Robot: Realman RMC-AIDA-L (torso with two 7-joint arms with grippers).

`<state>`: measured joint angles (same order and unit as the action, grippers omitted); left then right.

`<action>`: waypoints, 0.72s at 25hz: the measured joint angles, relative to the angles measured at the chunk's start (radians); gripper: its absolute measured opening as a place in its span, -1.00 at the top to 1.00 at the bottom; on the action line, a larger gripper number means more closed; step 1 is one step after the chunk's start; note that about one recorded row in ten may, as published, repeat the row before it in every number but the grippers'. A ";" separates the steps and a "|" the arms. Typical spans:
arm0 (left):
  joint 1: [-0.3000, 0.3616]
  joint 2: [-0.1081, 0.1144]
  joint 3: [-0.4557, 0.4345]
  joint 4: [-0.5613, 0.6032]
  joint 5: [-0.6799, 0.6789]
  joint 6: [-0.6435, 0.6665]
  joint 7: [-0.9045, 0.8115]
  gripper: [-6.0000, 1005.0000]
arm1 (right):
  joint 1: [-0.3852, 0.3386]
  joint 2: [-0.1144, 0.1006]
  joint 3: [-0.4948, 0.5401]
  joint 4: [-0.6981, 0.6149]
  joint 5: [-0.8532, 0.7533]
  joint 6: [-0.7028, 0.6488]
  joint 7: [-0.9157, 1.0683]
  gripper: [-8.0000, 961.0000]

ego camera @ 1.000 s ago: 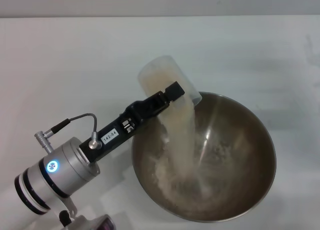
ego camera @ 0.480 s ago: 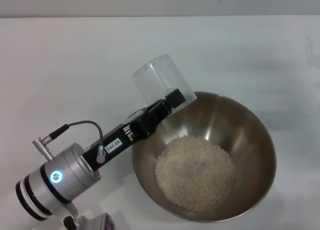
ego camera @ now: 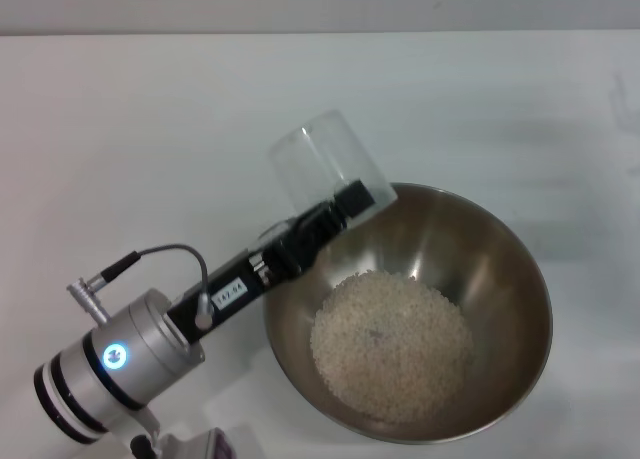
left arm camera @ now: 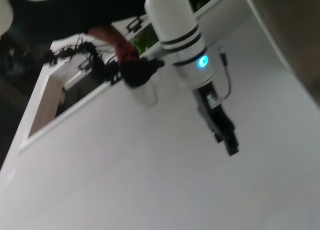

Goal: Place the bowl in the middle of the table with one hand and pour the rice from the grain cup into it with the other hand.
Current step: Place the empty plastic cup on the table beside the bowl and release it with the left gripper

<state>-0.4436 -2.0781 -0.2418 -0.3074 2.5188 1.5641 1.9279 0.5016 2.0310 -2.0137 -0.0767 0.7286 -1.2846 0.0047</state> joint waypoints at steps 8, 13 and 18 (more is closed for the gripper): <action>0.029 0.005 -0.130 -0.076 -0.009 0.005 -0.453 0.88 | 0.012 0.007 0.001 -0.013 -0.001 0.008 -0.001 -0.09; 0.078 0.002 -0.218 -0.081 -0.010 -0.016 -0.983 0.88 | 0.019 0.006 0.013 -0.039 0.005 0.042 0.014 -0.09; 0.104 0.000 -0.254 -0.079 -0.021 -0.040 -1.192 0.87 | 0.032 0.005 0.020 -0.055 0.006 0.047 0.017 -0.09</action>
<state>-0.3400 -2.0778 -0.4961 -0.3865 2.4979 1.5239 0.7357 0.5334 2.0363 -1.9940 -0.1315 0.7346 -1.2380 0.0215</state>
